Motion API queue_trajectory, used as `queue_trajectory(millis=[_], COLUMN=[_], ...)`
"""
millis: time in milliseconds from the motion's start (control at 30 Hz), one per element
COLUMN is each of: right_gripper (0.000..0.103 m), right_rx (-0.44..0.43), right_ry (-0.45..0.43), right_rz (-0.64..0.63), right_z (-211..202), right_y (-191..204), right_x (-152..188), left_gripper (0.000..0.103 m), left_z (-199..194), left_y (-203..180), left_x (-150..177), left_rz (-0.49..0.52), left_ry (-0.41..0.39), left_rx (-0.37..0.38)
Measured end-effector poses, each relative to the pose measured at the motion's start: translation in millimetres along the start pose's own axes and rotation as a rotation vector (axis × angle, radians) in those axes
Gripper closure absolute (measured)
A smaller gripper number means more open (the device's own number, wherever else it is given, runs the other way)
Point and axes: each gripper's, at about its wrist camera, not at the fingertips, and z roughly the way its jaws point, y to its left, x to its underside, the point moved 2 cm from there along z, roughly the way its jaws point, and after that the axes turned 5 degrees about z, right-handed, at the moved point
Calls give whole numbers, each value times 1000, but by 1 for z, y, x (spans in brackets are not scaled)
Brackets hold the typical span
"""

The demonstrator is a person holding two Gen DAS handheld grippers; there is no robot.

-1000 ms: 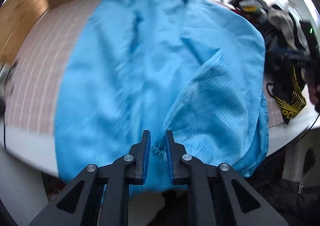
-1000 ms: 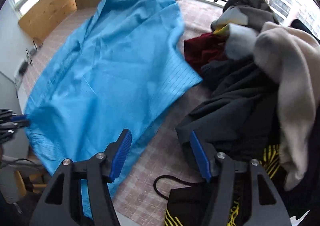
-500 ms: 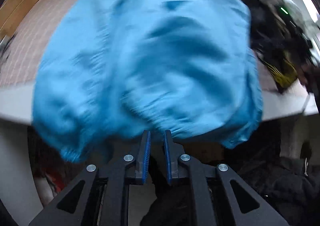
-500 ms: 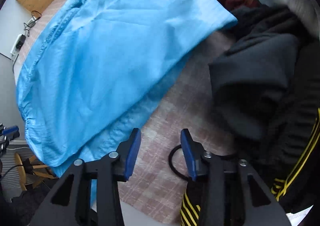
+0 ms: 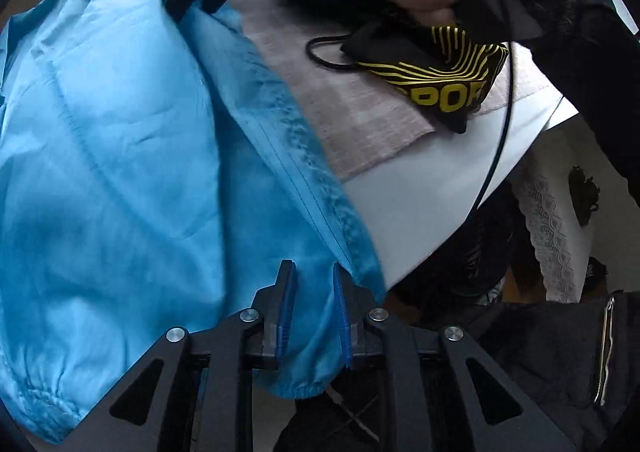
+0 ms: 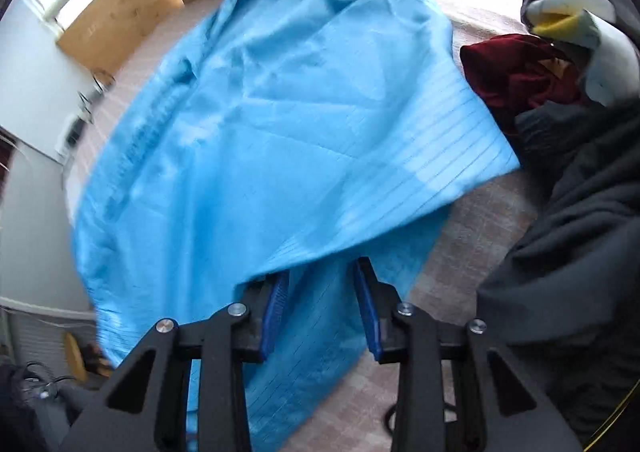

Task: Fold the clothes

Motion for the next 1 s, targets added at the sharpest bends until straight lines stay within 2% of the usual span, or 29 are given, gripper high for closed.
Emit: queue_trajectory(millis=[133, 267, 367, 467, 567, 700, 733, 767, 867, 1000], right_gripper=[69, 69, 69, 69, 69, 66, 60, 55, 54, 54], right_rx=[48, 130, 126, 115, 173, 153, 144, 135, 108, 72], right_ry=[40, 36, 25, 16, 38, 10, 6, 5, 1, -4], right_rz=[-7, 5, 50, 92, 50, 29, 32, 38, 56, 80], right_z=[8, -6, -13, -19, -24, -45, -47, -49, -52, -56], right_y=[-10, -38, -54, -69, -65, -63, -63, -63, -63, -63], right_x=[7, 14, 11, 7, 11, 23, 24, 23, 22, 19], left_gripper=[86, 86, 86, 86, 76, 47, 42, 41, 40, 39], left_z=[5, 7, 4, -9, -45, -104, -116, -119, -125, -101], left_y=[-14, -26, -29, -25, -14, 36, 57, 76, 130, 168], left_x=[-9, -16, -18, -15, 0, 35, 43, 41, 34, 12], left_rz=[2, 37, 35, 8, -16, -68, -83, -105, -159, -129], left_ry=[-11, -7, -7, -9, -56, -116, -117, -114, -103, -51], left_rx=[31, 15, 19, 26, -22, -176, -220, -244, -307, -269])
